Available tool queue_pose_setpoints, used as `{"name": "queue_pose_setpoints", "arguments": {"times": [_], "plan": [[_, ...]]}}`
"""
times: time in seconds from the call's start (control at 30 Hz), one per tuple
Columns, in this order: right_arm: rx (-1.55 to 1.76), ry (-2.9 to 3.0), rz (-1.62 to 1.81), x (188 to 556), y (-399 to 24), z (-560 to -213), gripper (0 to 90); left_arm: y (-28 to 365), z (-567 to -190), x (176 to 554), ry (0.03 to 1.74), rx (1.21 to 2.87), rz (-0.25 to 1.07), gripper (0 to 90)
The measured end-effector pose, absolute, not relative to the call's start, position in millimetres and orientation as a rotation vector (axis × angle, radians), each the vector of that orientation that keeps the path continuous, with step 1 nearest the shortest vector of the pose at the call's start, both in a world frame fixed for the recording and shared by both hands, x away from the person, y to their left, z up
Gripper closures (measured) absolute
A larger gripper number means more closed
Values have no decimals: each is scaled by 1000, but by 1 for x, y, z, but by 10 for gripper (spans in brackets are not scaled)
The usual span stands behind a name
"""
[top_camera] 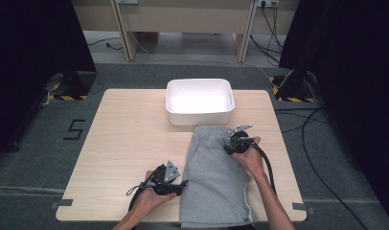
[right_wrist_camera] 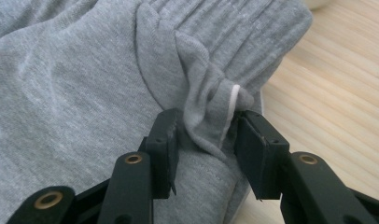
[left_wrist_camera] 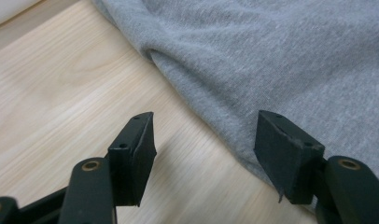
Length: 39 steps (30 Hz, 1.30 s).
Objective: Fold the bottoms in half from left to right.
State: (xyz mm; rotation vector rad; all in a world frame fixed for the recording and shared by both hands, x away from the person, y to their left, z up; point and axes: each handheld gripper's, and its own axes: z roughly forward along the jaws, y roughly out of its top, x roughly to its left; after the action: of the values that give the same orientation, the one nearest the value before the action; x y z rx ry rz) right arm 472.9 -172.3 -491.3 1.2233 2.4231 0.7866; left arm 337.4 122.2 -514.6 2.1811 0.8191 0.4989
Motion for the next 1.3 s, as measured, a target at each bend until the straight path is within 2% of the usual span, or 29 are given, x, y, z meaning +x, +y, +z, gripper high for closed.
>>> {"name": "queue_pose_setpoints", "arguments": {"times": [0.43, 0.9, 1.03, 1.17, 1.3], "plan": [[1184, 2474, 847, 475, -134, -494, 589, 167, -517, 330, 913, 2138, 498, 373], [1145, 2499, 846, 480, -110, -493, 583, 180, -517, 327, 940, 2131, 481, 377], [1157, 2503, 868, 480, -113, -493, 529, 185, -513, 333, 946, 2107, 460, 361], [1194, 2472, 921, 481, -120, -485, 486, 195, -499, 348, 999, 1999, 384, 351], [1242, 2429, 978, 482, -129, -479, 462, 198, -484, 371, 1029, 1946, 397, 351]]}}
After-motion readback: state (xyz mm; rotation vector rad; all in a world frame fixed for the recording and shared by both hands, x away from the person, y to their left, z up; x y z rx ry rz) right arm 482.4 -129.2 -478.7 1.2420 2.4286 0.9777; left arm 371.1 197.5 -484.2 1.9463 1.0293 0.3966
